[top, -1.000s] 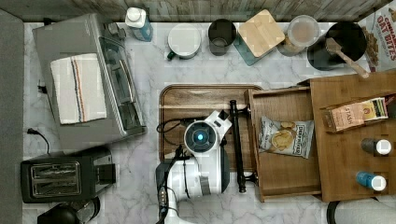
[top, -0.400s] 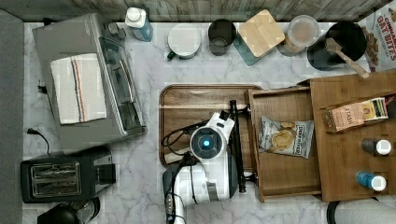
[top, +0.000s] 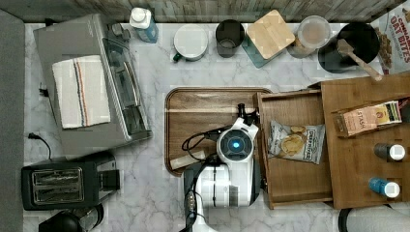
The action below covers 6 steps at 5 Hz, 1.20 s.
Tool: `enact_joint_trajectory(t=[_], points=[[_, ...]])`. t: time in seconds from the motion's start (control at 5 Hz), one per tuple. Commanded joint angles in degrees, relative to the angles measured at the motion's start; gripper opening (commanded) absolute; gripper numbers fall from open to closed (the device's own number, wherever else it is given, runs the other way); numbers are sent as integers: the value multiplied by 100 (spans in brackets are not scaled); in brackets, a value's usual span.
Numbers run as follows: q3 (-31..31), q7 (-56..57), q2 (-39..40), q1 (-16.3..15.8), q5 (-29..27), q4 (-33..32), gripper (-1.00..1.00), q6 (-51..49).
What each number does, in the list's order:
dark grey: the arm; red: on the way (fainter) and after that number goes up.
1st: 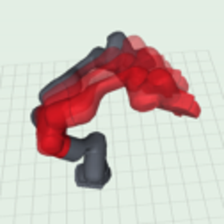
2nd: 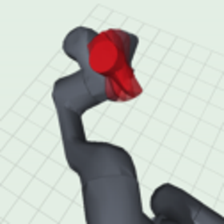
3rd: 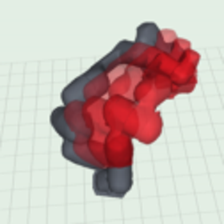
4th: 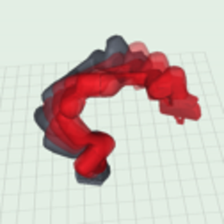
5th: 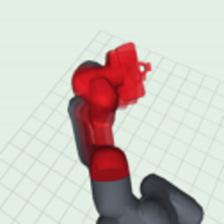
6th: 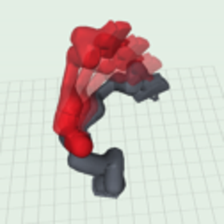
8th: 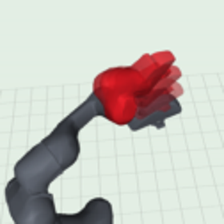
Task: Close the drawer.
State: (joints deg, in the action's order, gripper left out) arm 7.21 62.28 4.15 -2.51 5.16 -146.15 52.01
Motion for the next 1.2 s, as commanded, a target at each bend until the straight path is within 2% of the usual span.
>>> enact_joint_trajectory(t=[0.2, 0.4, 0.6, 0.8, 1.0, 1.2], points=[[417, 1340, -360, 495, -592, 522, -100, 371], [595, 1745, -234, 650, -940, 1012, -100, -53], [727, 1812, -49, 793, -909, 1255, -100, -40], [739, 1432, -27, 1003, -570, 1422, -100, -39], [1060, 1435, -25, 1013, -731, 1369, -100, 347], [1109, 1828, 391, 1330, -733, 2151, -100, -455]])
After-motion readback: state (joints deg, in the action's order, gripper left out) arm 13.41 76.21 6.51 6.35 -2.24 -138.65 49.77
